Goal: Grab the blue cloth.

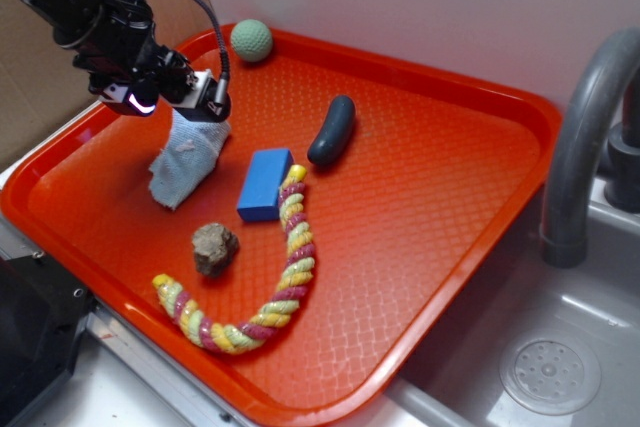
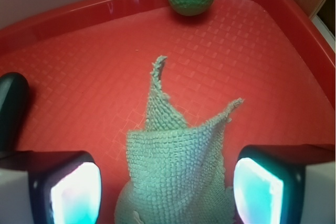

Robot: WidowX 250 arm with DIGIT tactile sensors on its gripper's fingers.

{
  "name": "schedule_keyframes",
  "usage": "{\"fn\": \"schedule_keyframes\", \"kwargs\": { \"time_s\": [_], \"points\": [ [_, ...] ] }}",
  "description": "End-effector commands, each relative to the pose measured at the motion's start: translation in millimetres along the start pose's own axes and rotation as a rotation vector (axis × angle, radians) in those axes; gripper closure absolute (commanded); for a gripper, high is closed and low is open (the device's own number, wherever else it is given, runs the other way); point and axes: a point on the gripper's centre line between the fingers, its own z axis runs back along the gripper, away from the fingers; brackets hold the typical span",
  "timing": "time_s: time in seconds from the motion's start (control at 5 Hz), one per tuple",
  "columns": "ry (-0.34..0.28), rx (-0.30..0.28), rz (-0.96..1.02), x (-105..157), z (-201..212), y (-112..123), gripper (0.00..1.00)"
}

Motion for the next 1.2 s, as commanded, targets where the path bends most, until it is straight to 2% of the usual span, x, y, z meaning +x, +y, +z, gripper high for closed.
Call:
{"fn": "schedule_keyframes", "kwargs": {
  "time_s": [0.0,0.2,0.4,0.6,0.8,1.0],
  "points": [
    [-0.018,0.084,0.032,15.3,-28.4,16.4,0.2],
    [-0.018,0.096,0.037,17.4,-30.3,18.0,1.0],
    [-0.018,0.102,0.046,18.4,-30.9,19.7,1.0],
    [0.033,0.033,-0.014,20.4,21.3,12.7,1.0],
    [0.066,-0.081,-0.012,5.6,81.7,8.4,1.0],
    [0.15,-0.24,-0.043,5.1,137.8,20.7,1.0]
  ]
}}
